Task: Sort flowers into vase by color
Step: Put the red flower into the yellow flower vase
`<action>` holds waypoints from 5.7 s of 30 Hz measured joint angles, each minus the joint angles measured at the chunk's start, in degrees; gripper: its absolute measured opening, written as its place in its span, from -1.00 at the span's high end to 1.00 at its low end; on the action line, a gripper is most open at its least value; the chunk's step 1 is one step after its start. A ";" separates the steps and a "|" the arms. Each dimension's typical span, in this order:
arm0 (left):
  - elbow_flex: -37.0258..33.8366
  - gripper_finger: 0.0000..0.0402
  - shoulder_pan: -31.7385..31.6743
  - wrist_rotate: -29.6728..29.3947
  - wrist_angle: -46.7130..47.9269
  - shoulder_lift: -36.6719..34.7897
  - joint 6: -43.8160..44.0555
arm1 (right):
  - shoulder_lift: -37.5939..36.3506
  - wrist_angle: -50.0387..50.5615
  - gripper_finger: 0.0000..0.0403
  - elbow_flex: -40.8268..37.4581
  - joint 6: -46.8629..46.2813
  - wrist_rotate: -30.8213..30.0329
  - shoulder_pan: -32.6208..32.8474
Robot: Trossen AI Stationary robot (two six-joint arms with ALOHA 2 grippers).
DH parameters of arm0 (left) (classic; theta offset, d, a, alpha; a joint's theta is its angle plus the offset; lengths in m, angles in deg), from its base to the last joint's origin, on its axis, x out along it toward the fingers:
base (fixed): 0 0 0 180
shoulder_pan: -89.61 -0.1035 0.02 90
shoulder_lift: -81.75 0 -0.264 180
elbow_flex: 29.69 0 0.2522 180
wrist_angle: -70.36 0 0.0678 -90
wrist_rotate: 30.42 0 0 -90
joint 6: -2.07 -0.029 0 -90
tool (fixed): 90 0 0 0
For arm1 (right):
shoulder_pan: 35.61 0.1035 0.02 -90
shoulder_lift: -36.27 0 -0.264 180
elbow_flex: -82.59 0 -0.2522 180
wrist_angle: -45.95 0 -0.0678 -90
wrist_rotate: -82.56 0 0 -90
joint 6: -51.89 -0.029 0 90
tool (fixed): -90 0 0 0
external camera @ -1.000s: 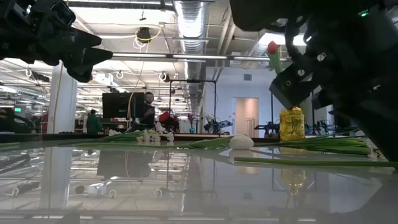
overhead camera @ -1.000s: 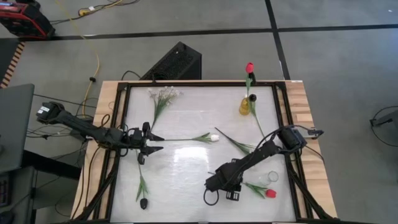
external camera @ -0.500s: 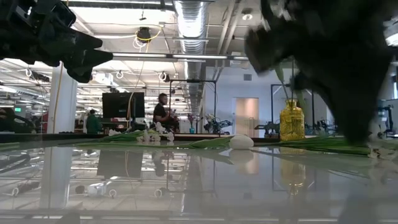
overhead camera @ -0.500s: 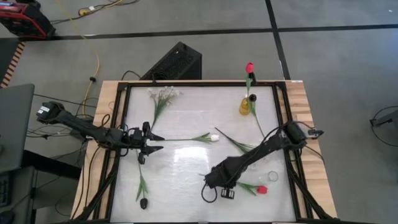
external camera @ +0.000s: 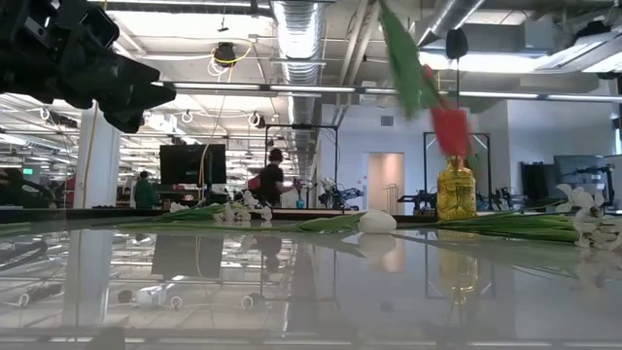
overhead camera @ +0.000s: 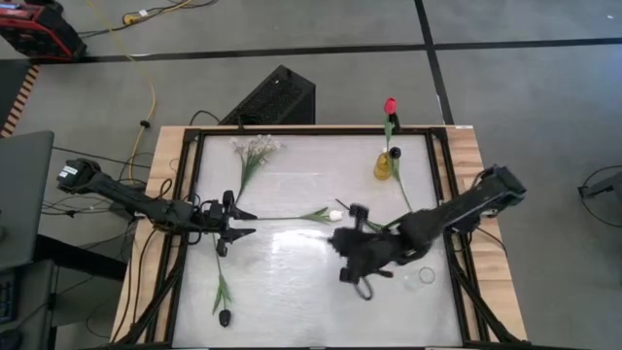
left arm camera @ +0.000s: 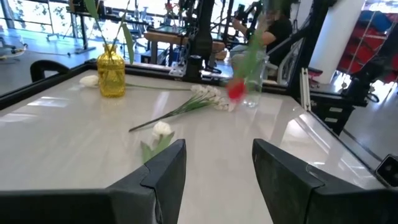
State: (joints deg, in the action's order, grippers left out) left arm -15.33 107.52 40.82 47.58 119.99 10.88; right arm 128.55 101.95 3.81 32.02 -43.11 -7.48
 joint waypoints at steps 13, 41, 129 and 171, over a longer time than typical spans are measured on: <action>0.00 0.14 0.00 -0.05 -0.24 -0.02 0.31 | -12.33 -38.38 0.91 0.02 66.25 -29.31 0.29; 0.00 0.14 0.02 -1.67 0.03 0.00 0.62 | -29.03 4.12 0.90 0.02 86.80 -40.92 -39.95; -0.02 0.14 0.01 -13.82 6.21 -0.02 14.54 | -22.95 8.20 0.92 -39.01 92.35 -40.85 -50.99; -0.02 0.14 0.00 -14.93 7.59 -0.02 14.84 | -29.33 10.48 0.92 -38.88 92.51 -41.16 -60.14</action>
State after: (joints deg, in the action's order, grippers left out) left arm -15.35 107.52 25.89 55.17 119.97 25.73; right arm 99.22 112.44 -35.07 124.53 -84.27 -67.62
